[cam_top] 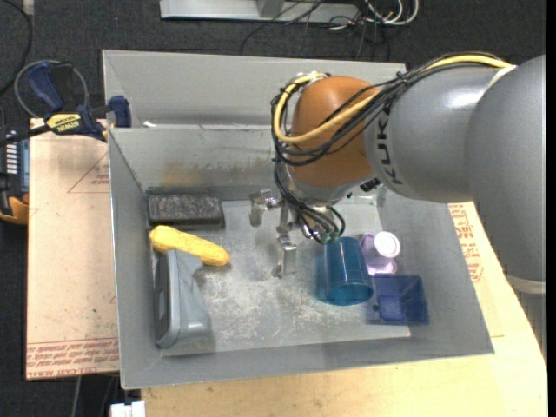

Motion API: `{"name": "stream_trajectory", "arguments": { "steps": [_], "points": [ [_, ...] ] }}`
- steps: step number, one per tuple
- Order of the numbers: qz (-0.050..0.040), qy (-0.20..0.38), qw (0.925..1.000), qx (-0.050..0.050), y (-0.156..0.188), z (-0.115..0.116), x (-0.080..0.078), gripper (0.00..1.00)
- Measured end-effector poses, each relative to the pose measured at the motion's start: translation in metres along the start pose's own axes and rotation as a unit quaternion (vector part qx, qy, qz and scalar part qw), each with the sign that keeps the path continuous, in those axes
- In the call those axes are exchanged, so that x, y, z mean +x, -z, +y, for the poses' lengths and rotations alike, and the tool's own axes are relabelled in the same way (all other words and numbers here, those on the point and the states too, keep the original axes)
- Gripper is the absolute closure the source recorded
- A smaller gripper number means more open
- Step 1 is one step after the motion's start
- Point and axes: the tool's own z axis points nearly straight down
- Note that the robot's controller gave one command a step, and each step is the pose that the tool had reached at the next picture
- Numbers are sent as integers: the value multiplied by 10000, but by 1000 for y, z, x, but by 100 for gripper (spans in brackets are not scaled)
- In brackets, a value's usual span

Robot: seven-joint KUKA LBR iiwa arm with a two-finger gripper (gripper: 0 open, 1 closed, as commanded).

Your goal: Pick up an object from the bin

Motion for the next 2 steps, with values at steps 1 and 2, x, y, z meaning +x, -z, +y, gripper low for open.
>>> {"name": "stream_trajectory", "arguments": {
  "steps": [1, 2],
  "points": [
    [-9, -113, 9999, 9, -17, 118, -22, 0],
    [-51, -898, 9959, -7, -46, 93, -44, 0]
  ]
}}
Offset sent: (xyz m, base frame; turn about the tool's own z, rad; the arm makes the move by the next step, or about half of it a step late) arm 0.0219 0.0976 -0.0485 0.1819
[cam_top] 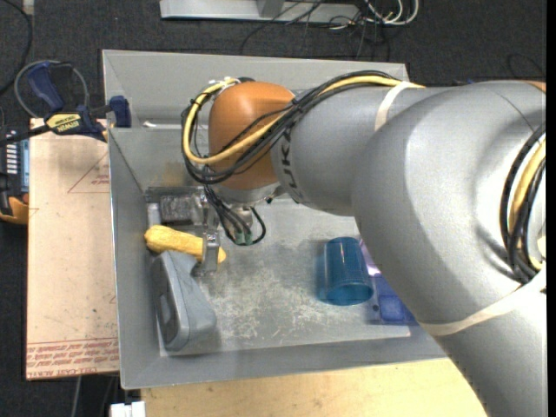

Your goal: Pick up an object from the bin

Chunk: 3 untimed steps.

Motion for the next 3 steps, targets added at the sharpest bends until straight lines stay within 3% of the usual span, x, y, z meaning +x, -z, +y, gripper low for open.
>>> {"name": "stream_trajectory", "arguments": {
  "steps": [1, 3],
  "points": [
    [-35, 159, 9999, 48, 2, 13, 18, 100],
    [-46, 150, 9999, 48, 20, 12, 18, 100]
  ]
}}
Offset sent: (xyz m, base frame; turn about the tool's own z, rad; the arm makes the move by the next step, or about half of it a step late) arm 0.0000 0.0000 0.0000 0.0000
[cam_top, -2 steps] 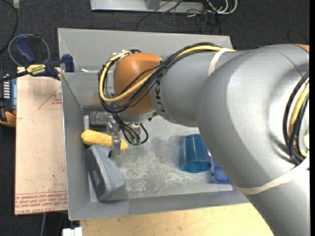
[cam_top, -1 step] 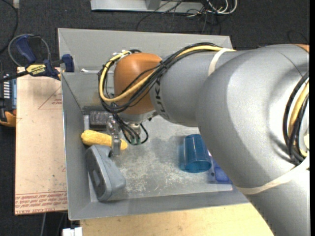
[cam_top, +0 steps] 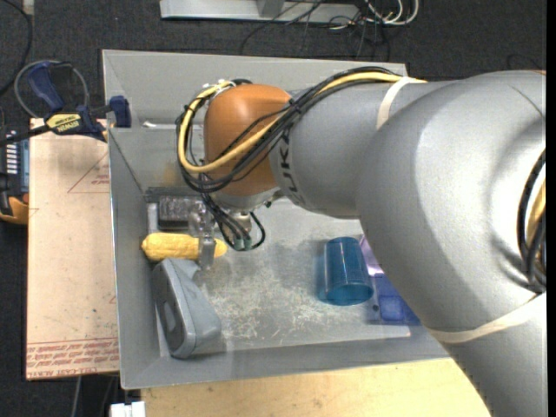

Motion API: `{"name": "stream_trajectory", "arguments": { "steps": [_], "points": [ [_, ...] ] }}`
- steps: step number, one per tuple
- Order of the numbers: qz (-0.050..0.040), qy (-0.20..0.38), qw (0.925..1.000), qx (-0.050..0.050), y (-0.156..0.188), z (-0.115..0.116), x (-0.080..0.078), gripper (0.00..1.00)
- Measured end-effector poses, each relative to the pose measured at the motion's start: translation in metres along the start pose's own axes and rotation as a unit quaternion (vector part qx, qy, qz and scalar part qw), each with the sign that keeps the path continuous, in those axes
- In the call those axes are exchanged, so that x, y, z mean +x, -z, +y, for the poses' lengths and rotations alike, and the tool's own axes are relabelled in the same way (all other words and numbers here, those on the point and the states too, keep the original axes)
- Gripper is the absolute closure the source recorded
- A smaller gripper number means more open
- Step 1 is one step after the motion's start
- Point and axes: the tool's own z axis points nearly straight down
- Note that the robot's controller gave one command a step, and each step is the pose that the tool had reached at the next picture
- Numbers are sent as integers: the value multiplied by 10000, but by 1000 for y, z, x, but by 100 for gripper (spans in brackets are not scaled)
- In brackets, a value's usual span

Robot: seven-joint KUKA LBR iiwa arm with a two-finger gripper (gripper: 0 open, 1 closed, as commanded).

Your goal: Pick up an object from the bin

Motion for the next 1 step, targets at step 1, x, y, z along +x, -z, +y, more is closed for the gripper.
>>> {"name": "stream_trajectory", "arguments": {
  "steps": [1],
  "points": [
    [3, 4, 10000, -9, 21, 1, 0, 100]
  ]
}}
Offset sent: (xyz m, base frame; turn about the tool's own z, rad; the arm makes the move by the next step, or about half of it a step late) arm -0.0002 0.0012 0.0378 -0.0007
